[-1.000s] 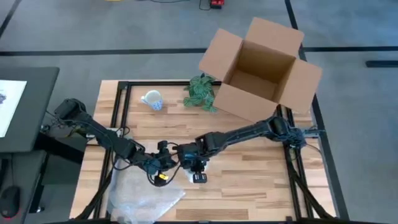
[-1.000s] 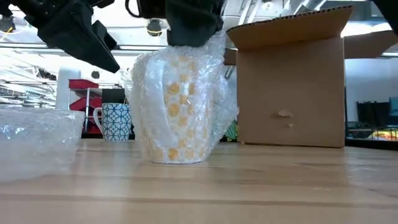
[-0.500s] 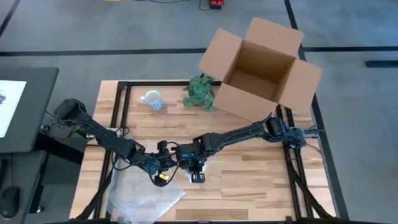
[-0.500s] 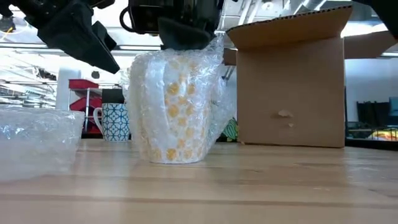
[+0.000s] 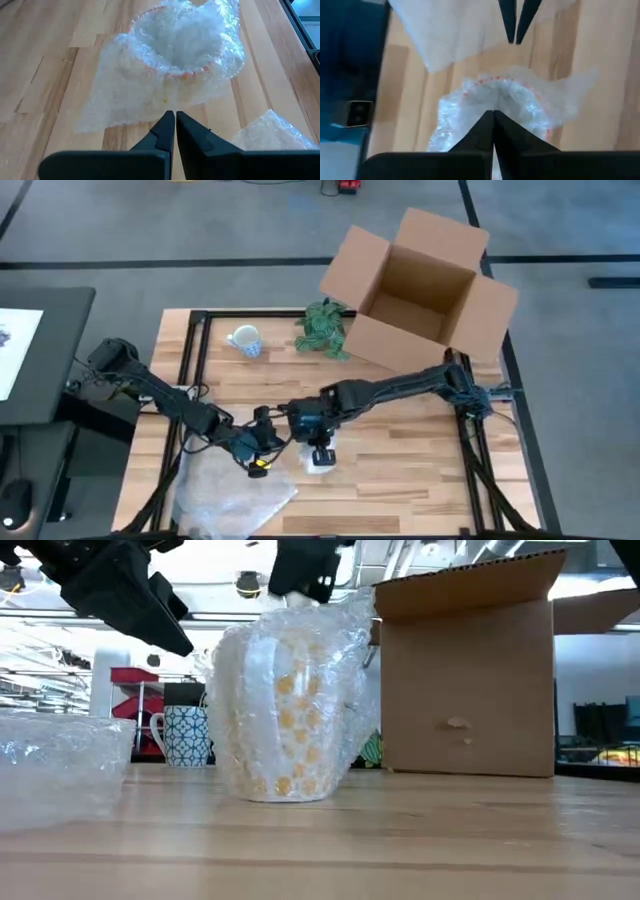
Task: Wrap mug
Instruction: Wrap the yellow mug
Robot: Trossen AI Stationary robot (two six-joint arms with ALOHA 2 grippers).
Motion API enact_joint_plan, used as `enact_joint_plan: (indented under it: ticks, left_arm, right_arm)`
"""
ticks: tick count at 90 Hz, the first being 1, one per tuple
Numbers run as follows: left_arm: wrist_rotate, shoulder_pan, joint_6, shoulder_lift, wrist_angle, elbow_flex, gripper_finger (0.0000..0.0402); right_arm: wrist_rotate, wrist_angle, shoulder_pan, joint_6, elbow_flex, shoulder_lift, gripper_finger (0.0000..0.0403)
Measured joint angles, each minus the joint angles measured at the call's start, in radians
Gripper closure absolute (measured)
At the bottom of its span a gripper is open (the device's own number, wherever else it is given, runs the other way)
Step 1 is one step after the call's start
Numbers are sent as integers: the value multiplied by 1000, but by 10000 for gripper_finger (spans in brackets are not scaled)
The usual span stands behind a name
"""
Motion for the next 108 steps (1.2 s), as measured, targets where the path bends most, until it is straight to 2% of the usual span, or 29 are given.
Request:
enact_joint_plan:
  ticks: [16,26,37,56,83,108]
  left_arm:
    - [0,0,0,0,-1,0,402]
    - [0,0,0,0,-3,0,402]
    - [0,0,1,0,-3,0,402]
    - [-9,0,12,0,-2,0,402]
    - [-23,0,14,0,-2,0,402]
    - [-26,0,15,0,0,0,402]
  right_arm:
    - [-52,-4,11,-3,-14,10,403]
    - [-55,-2,12,12,-76,24,403]
    - [-60,98,-6,55,-179,20,403]
    - [-82,206,-23,72,-258,29,403]
    - [-70,252,-24,64,-264,61,403]
    - [-22,130,-16,44,-126,31,403]
